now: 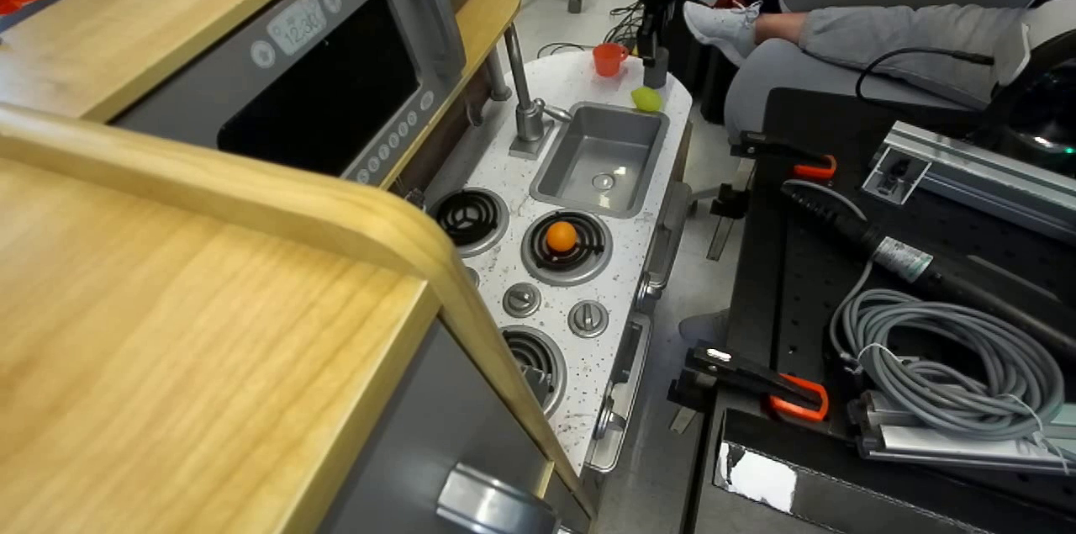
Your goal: Pick up the grey object and put it in cup
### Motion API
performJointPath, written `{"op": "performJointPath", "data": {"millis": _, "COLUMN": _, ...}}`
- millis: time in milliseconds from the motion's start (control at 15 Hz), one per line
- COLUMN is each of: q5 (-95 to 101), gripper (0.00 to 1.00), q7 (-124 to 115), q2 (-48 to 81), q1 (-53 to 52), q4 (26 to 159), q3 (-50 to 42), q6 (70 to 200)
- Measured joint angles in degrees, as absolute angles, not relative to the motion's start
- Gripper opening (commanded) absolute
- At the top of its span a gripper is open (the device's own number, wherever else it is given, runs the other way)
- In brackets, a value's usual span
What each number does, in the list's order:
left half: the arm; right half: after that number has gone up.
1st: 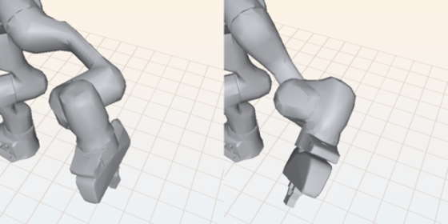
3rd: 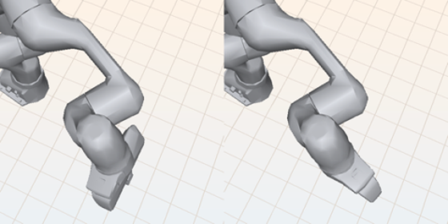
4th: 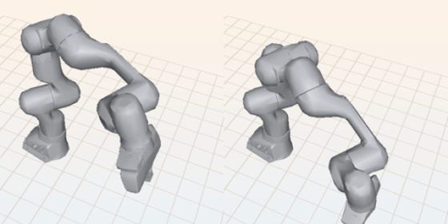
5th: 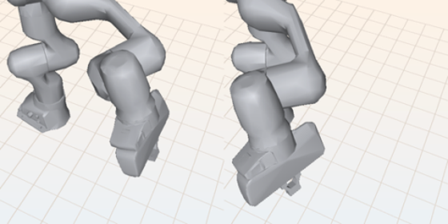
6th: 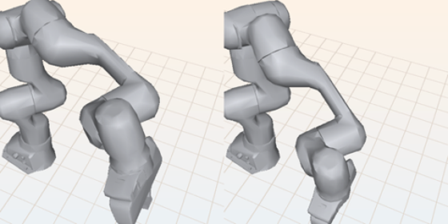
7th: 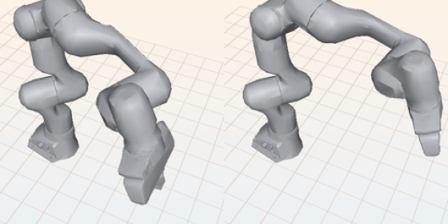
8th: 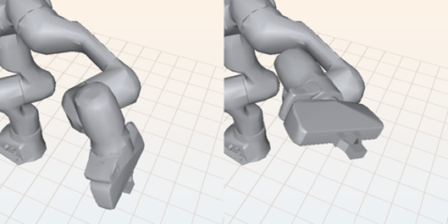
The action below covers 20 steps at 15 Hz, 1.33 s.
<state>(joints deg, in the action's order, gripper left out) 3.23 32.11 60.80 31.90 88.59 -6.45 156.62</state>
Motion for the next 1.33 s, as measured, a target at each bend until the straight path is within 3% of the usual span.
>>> {"op": "performJointPath", "data": {"millis": 133, "q5": 3.25, "gripper": 0.99, "q7": 31.62, "q2": 61.76, "q1": 31.71, "q4": 88.04, "q3": -6.50, "q6": 156.62}}
{"op": "performJointPath", "data": {"millis": 200, "q5": 3.29, "gripper": 1.00, "q7": 31.07, "q2": 62.00, "q1": 31.53, "q4": 87.83, "q3": -6.75, "q6": 156.65}}
{"op": "performJointPath", "data": {"millis": 800, "q5": 3.38, "gripper": 1.00, "q7": 28.23, "q2": 53.39, "q1": 31.11, "q4": 90.65, "q3": -9.71, "q6": 155.50}}
{"op": "performJointPath", "data": {"millis": 1333, "q5": 3.45, "gripper": 1.00, "q7": 29.83, "q2": 37.27, "q1": 31.21, "q4": 100.99, "q3": -10.06, "q6": 140.62}}
